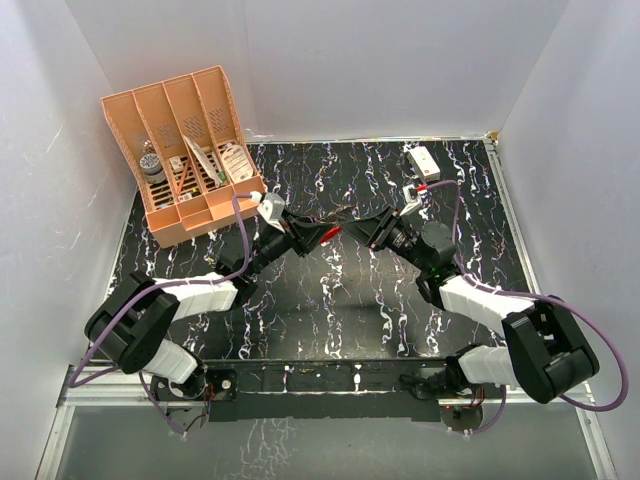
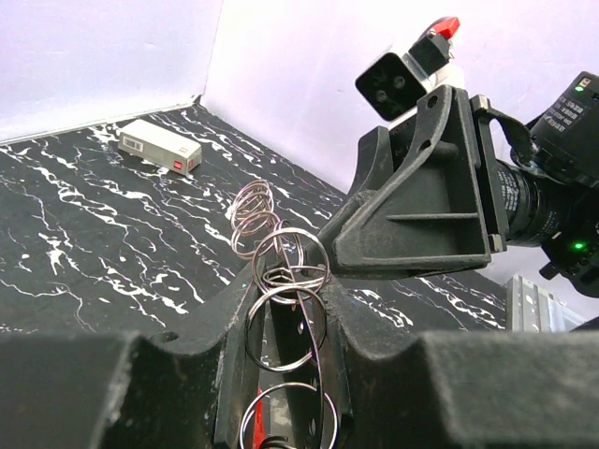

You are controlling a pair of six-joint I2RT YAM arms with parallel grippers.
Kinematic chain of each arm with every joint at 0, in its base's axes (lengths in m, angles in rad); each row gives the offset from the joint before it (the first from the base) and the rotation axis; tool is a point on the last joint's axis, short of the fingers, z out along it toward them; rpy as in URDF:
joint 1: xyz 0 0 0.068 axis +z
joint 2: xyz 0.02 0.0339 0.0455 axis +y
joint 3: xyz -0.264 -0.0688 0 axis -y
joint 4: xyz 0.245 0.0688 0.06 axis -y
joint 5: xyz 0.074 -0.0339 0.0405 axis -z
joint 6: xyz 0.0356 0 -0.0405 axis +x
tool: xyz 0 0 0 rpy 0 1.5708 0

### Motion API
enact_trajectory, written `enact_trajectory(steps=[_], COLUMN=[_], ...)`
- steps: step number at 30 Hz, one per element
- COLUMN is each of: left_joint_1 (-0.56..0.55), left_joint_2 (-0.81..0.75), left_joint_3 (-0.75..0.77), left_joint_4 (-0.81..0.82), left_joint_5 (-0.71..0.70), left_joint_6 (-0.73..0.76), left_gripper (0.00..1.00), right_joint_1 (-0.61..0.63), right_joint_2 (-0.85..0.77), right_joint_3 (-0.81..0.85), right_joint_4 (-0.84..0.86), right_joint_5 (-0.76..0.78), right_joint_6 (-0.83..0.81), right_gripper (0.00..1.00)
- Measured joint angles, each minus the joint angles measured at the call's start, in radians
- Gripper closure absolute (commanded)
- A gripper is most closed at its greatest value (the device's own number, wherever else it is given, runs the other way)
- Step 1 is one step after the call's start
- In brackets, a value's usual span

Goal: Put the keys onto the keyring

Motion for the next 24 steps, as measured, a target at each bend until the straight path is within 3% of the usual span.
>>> enact_trajectory(steps=[24], left_joint_1=[-0.015], left_joint_2=[0.058], left_joint_3=[0.040], left_joint_4=[0.025], left_joint_5=[0.056], left_joint_6=[-0.042], left_gripper=[1.00], right_joint_1=[0.000], right_joint_2=[0.064], right_joint_3=[0.000], right_joint_4=[0.093], right_joint_5=[0.016], right_joint_6=[0.049], right_gripper=[0.75])
